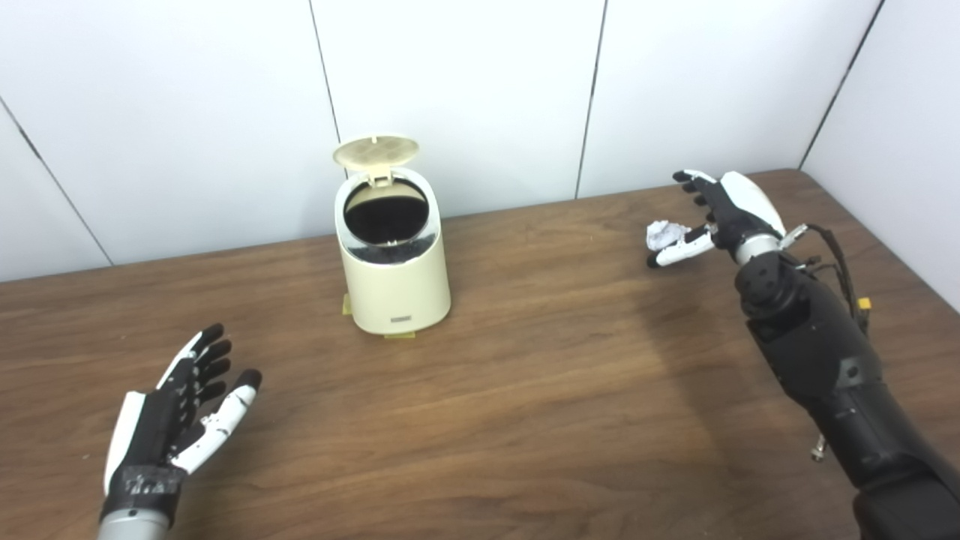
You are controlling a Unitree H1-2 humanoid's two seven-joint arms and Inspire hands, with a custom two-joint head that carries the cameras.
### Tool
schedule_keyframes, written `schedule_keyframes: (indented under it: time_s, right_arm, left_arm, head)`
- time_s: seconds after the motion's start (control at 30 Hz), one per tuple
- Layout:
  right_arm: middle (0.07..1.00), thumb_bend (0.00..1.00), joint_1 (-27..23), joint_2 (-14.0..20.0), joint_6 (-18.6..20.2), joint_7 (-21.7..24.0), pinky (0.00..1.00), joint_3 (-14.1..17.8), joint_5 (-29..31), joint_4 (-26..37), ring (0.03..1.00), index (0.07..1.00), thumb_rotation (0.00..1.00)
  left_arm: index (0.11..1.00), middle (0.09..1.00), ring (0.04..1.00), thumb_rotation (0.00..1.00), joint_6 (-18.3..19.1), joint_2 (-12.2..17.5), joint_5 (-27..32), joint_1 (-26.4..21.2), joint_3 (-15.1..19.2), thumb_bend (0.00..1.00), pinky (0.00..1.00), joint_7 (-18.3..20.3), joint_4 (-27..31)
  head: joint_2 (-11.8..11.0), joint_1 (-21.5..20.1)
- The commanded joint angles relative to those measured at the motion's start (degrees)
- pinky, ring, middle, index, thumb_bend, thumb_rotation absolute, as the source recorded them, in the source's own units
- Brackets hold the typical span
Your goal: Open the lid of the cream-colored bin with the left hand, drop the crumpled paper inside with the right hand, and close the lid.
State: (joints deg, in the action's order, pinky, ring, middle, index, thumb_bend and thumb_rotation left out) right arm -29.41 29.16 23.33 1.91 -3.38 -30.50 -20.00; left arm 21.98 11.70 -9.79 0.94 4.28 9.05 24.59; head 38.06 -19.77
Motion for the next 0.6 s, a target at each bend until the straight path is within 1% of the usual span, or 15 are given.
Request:
schedule_keyframes:
  time_s: [0.0, 0.07, 0.2, 0.27, 0.4, 0.47, 0.53, 0.57]
  right_arm:
    - [0.863, 0.96, -3.3, 1.6, -1.4, -2.1, 0.73, 0.3, -0.5, -0.7, 0.829, 0.854, 0.15]
    - [0.853, 0.95, -3.8, 1.3, -2.1, -3.1, 0.74, 0.0, -0.5, -2.6, 0.819, 0.846, 0.15]
    - [0.861, 0.93, -4.6, 0.2, -1.5, -4.6, 0.75, -0.1, -0.3, -4.0, 0.836, 0.845, 0.15]
    - [0.858, 0.92, -4.7, 0.1, -2.4, -5.0, 0.75, -0.3, 0.0, -4.6, 0.838, 0.838, 0.14]
    - [0.845, 0.92, -5.0, 0.0, -3.1, -5.2, 0.71, -0.7, 0.4, -5.6, 0.804, 0.818, 0.12]
    - [0.841, 0.93, -5.2, 0.0, -4.0, -5.3, 0.71, -0.8, 0.8, -6.5, 0.798, 0.812, 0.12]
    - [0.831, 0.93, -5.1, 0.1, -4.3, -5.2, 0.75, -0.7, 1.3, -6.7, 0.807, 0.792, 0.10]
    - [0.807, 0.93, -5.1, 0.1, -4.5, -5.2, 0.70, -0.6, 1.6, -7.0, 0.783, 0.781, 0.09]
  left_arm:
    - [0.949, 0.902, 0.879, 0.41, -1.5, 1.4, 0.5, -1.8, 0.3, 0.51, 0.84, -0.2, 1.6]
    - [0.951, 0.904, 0.882, 0.39, -1.4, 1.8, 0.9, -1.9, 0.3, 0.50, 0.84, -0.1, 1.9]
    - [0.959, 0.914, 0.895, 0.37, -0.2, 2.4, 1.3, -1.7, 0.2, 0.49, 0.86, 0.3, 3.1]
    - [0.962, 0.922, 0.905, 0.35, 0.8, 2.6, 1.6, -1.6, 0.1, 0.48, 0.87, 0.7, 3.8]
    - [0.966, 0.929, 0.915, 0.28, 2.1, 2.8, 2.3, -1.5, 0.2, 0.47, 0.89, 0.9, 4.7]
    - [0.969, 0.930, 0.921, 0.26, 2.2, 3.0, 2.4, -1.5, 0.1, 0.47, 0.90, 0.8, 5.1]
    - [0.971, 0.928, 0.923, 0.22, 2.5, 2.9, 2.9, -1.8, 0.2, 0.46, 0.91, 0.7, 5.5]
    - [0.969, 0.922, 0.915, 0.20, 2.5, 2.8, 3.4, -2.0, 0.3, 0.46, 0.90, 0.7, 5.6]
  head:
    - [-0.2, -0.4]
    - [-0.2, -0.7]
    - [-0.1, -0.4]
    - [0.0, -0.2]
    - [0.4, 0.0]
    - [0.5, 0.0]
    - [0.6, 0.0]
    - [0.6, 0.0]
